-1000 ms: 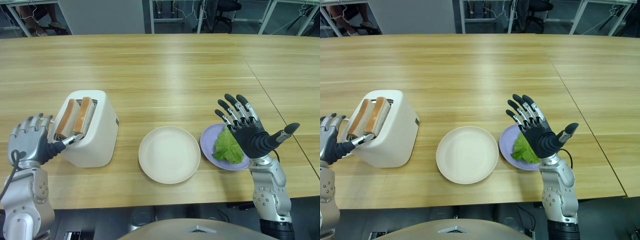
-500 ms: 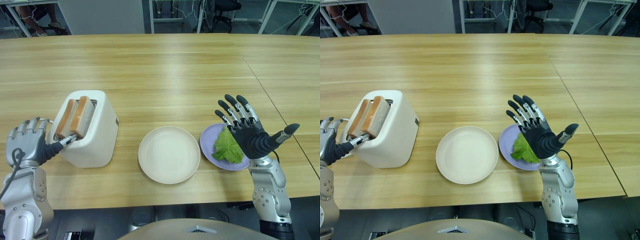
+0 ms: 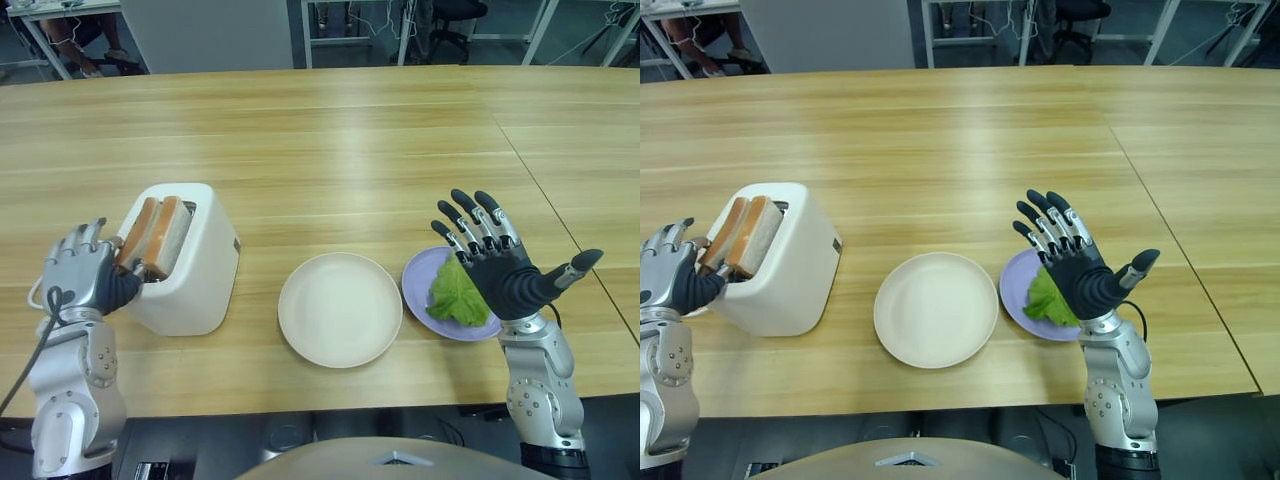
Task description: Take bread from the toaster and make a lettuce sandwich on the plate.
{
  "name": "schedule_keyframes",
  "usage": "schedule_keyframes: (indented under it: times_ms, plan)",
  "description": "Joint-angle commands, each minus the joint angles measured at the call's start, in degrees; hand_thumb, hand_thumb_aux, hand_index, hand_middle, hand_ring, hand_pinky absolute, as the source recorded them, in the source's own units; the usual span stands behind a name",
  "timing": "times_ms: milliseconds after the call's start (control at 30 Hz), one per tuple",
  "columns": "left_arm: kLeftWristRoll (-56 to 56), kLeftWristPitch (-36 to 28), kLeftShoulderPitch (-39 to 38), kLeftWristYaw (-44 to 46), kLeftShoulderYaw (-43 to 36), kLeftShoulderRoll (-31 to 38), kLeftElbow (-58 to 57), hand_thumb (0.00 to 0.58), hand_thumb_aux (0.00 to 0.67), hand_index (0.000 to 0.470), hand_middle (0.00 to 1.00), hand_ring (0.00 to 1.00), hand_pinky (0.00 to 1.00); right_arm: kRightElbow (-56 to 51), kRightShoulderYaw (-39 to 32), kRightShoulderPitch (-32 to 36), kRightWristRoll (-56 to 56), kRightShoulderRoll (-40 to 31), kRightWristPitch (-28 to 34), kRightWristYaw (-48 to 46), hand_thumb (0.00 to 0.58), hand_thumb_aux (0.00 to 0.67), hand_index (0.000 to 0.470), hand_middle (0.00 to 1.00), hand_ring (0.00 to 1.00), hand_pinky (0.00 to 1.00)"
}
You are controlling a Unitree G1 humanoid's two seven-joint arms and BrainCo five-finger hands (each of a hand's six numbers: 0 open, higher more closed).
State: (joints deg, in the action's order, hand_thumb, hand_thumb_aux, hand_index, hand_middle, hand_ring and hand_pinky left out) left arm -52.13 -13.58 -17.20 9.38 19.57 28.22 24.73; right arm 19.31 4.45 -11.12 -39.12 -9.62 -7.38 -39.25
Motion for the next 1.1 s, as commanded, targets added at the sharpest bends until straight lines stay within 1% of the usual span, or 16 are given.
schedule_keyframes:
  times_ms: [33,100,133,167,233,333,400,433,467,500,533,567,600,633,867,1100]
  plan:
    - [9.8,2.2,1.4,-0.8,0.4,-3.5,1.0,0.580,0.670,0.460,0.00,0.00,0.00,-0.2,0.4,0.4,3.2,-0.7,-0.5,1.0,0.000,0.000,0.000,0.00,0.00,0.00]
    - [13.4,2.9,2.0,-1.8,1.7,-4.7,1.4,0.580,0.670,0.460,0.00,0.00,0.00,-2.6,0.6,1.4,10.4,-1.8,-3.5,2.9,0.000,0.000,0.000,0.00,0.00,0.00]
    - [14.8,3.3,2.3,-2.3,2.3,-5.1,1.3,0.580,0.670,0.460,0.00,0.00,0.00,-4.4,0.9,2.0,16.4,-2.8,-6.2,4.7,0.000,0.000,0.000,0.00,0.00,0.00]
    - [16.7,3.7,2.6,-2.9,3.2,-5.5,1.1,0.580,0.670,0.460,0.00,0.00,0.00,-7.2,1.3,3.2,25.8,-5.0,-9.1,8.5,0.000,0.000,0.000,0.00,0.00,0.00]
    - [19.7,4.4,3.0,-3.8,4.8,-5.9,0.8,0.580,0.670,0.460,0.00,0.00,0.00,-12.4,2.0,5.0,45.4,-10.6,-16.2,16.9,0.000,0.000,0.000,0.00,0.00,0.00]
    - [23.5,5.3,3.4,-4.8,7.1,-6.1,0.8,0.580,0.670,0.460,0.00,0.00,0.00,-18.2,0.7,6.4,67.8,-20.8,-22.3,28.9,0.000,0.000,0.000,0.00,0.00,0.00]
    - [25.9,5.8,3.8,-5.4,8.6,-6.2,0.9,0.580,0.670,0.460,0.00,0.00,0.00,-22.5,-1.0,7.5,76.7,-26.4,-24.2,35.1,0.000,0.000,0.000,0.00,0.00,0.00]
    - [27.1,6.0,4.0,-5.8,9.3,-6.2,0.9,0.580,0.670,0.460,0.02,0.02,0.02,-24.9,-1.8,8.1,79.2,-28.4,-24.7,37.5,0.000,0.000,0.000,0.00,0.00,0.00]
    - [27.9,6.1,4.3,-6.0,9.8,-6.1,0.9,0.580,0.670,0.460,0.10,0.10,0.10,-27.0,-2.6,8.7,81.6,-30.2,-25.1,39.8,0.000,0.000,0.000,0.00,0.00,0.00]
    - [28.8,6.3,4.6,-6.2,10.3,-5.9,0.9,0.580,0.670,0.460,0.22,0.22,0.22,-28.8,-3.4,9.2,83.9,-31.8,-25.3,41.8,0.000,0.000,0.000,0.00,0.00,0.00]
    - [29.6,6.7,4.9,-6.4,10.7,-5.8,1.0,0.580,0.670,0.460,0.37,0.37,0.37,-30.4,-4.3,9.7,85.4,-33.0,-25.5,43.2,0.000,0.000,0.000,0.00,0.00,0.00]
    - [30.3,6.9,5.2,-6.6,11.1,-5.7,1.1,0.580,0.670,0.460,0.62,0.62,0.62,-32.0,-5.3,10.3,87.0,-34.1,-25.7,44.4,0.000,0.000,0.000,0.00,0.00,0.00]
    - [31.0,7.1,5.3,-6.7,11.4,-5.7,1.4,0.580,0.670,0.460,0.93,0.93,0.93,-33.6,-6.5,10.9,88.4,-34.9,-25.8,45.6,0.000,0.000,0.000,0.00,0.00,0.00]
    - [31.6,7.3,5.3,-6.8,11.8,-5.7,1.8,0.580,0.670,0.460,1.00,1.00,1.00,-35.3,-7.9,11.7,89.7,-35.6,-26.0,46.7,0.000,0.000,0.000,0.00,0.00,0.00]
    - [34.7,8.1,6.3,-6.3,13.0,-5.0,5.5,0.580,0.670,0.460,1.00,1.00,1.00,-44.4,-16.1,16.0,95.9,-37.4,-26.4,54.2,0.000,0.000,0.000,0.00,0.00,0.00]
    - [39.4,7.9,10.3,-4.7,13.8,-3.9,15.8,0.580,0.670,0.460,1.00,1.00,1.00,-51.6,-22.8,20.5,99.7,-37.3,-25.0,59.2,0.000,0.000,0.000,0.00,0.00,0.00]
